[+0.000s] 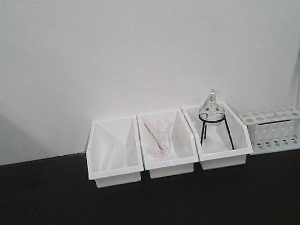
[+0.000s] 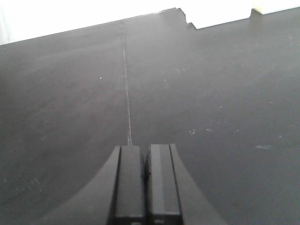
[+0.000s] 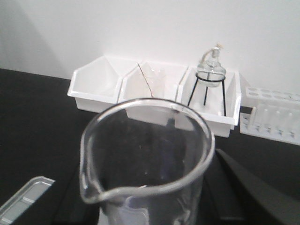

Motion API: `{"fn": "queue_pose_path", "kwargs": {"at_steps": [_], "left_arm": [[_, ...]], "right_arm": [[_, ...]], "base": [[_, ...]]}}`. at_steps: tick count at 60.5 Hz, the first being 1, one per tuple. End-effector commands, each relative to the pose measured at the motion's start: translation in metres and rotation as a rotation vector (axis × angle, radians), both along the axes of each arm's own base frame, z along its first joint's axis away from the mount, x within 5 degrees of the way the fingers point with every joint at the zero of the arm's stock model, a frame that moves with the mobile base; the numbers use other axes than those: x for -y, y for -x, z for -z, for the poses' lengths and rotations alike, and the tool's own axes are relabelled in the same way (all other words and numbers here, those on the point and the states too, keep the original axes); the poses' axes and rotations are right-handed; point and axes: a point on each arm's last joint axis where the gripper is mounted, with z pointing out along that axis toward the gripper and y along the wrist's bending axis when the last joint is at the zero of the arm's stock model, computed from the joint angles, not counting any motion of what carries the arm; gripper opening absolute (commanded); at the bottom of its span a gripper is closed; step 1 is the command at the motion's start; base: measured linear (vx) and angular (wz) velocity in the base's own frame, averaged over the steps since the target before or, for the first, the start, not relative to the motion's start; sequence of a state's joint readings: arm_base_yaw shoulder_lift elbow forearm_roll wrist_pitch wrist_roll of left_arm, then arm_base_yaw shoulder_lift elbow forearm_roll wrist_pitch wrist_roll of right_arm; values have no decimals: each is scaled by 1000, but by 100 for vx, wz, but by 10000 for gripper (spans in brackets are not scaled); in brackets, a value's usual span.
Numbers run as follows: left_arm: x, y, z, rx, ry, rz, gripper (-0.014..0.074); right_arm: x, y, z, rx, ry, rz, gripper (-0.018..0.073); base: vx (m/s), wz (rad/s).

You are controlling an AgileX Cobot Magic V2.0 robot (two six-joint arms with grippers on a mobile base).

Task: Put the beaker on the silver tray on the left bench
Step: 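Lower the held beaker with the right gripper toward the silver tray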

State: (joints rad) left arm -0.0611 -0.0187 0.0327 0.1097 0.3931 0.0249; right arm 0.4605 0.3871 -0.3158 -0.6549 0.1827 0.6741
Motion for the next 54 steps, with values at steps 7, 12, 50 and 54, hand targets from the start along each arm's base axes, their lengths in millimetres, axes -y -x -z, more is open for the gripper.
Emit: {"fn": "queue_pose_path", "kwargs": {"at_steps": [7, 12, 50, 54], "left_arm": [[1, -2, -1, 70, 8, 9, 1], [1, -2, -1, 70, 8, 9, 1], [1, -2, -1, 70, 8, 9, 1], [1, -2, -1, 70, 8, 9, 1]], "right_arm": [[-12, 0, -23, 158, -30, -117, -11], [-21, -10, -20, 154, 1, -167, -11], [-102, -122, 98, 1, 20, -431, -11], [-105, -128, 112, 24, 32, -429, -11]], "base": [[0, 0], [0, 0], [0, 0], [0, 0]]}}
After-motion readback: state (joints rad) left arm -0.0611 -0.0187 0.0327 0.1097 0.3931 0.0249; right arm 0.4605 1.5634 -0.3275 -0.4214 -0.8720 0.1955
